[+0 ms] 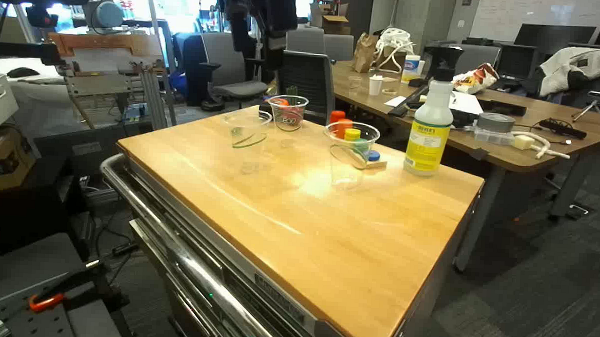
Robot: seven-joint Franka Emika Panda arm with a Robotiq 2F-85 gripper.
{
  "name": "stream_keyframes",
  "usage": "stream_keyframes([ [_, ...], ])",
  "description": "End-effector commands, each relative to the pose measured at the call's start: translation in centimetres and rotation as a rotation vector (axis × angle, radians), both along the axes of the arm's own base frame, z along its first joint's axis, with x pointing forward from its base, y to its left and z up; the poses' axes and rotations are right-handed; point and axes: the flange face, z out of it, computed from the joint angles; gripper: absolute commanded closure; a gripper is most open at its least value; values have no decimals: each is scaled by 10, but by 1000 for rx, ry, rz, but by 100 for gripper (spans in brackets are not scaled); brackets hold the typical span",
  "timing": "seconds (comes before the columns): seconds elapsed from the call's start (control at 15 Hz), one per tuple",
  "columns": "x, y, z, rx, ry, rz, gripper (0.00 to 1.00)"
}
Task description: Stack the three clear cups together
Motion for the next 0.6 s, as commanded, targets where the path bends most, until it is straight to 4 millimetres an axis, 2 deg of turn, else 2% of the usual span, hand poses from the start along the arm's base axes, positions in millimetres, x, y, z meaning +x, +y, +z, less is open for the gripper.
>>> stream_keyframes([
  [0.0,1,0,3,-1,-4,0,0],
  [0.13,2,-1,11,-3,-21,-1,0],
  [0.4,2,-1,13,-3,-27,-1,0],
  [0.53,13,-6,16,6,-10,2,0],
])
